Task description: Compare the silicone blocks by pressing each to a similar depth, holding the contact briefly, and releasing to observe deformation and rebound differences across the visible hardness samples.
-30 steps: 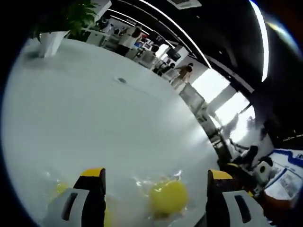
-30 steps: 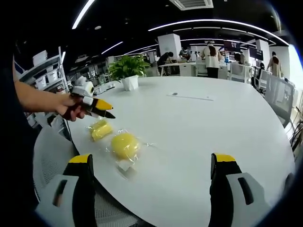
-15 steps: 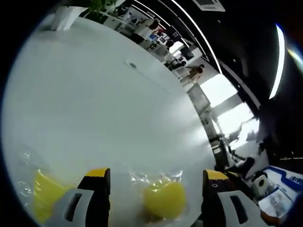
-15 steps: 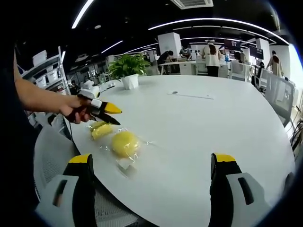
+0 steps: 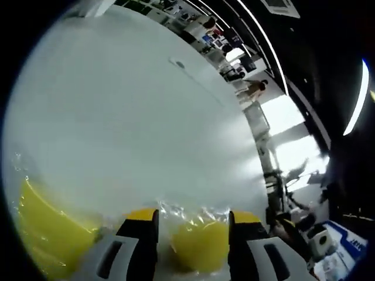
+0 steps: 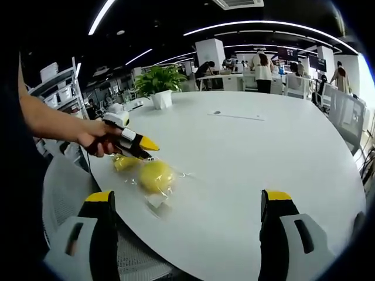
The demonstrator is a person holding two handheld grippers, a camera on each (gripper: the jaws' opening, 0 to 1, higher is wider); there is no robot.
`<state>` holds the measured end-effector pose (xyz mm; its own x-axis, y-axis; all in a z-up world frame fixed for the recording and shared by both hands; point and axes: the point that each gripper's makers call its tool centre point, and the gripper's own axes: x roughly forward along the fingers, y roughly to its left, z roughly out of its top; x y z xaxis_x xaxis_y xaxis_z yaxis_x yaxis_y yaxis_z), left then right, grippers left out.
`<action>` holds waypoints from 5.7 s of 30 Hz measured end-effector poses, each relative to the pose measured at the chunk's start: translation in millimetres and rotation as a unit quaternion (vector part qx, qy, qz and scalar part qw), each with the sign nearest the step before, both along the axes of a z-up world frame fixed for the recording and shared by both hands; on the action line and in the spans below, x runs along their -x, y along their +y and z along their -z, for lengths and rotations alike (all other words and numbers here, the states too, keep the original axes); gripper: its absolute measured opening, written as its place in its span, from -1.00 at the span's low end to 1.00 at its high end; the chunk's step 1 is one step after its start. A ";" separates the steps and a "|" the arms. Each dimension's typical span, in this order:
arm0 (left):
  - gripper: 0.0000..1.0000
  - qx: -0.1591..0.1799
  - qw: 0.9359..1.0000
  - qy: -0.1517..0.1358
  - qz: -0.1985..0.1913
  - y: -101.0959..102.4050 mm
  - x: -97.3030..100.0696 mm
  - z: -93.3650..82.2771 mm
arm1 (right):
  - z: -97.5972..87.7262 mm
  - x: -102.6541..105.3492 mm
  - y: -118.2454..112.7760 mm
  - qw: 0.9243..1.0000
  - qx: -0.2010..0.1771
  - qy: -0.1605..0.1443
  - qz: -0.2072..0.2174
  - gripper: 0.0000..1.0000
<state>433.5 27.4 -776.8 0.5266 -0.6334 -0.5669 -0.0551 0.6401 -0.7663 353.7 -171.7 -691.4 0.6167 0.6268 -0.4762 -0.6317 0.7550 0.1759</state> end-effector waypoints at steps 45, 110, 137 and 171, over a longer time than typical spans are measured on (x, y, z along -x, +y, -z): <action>-1.00 -0.005 1.000 -0.009 0.006 -7.4 -0.9 1.5 | 3.4 2.1 -1.1 1.000 0.002 0.009 0.000 0.93; -1.00 -0.046 0.881 -0.374 0.287 -54.6 23.3 -244.5 | -97.3 -26.1 15.0 0.994 -0.078 -0.080 -0.008 0.93; -1.00 -0.049 0.863 -0.423 0.270 -40.5 35.0 -349.0 | -202.4 -48.5 59.1 0.973 -0.106 -0.170 -0.115 0.93; -1.00 0.022 0.861 -0.441 0.253 -38.0 58.3 -407.3 | -249.1 -24.6 151.0 0.924 -0.236 -0.163 -0.254 0.22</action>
<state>375.2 -10.6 -369.5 0.3900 -0.9191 -0.0567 0.8384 0.3799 -0.3908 378.3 -20.7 -442.4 0.2477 0.9652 0.0838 -0.9609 0.2337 0.1485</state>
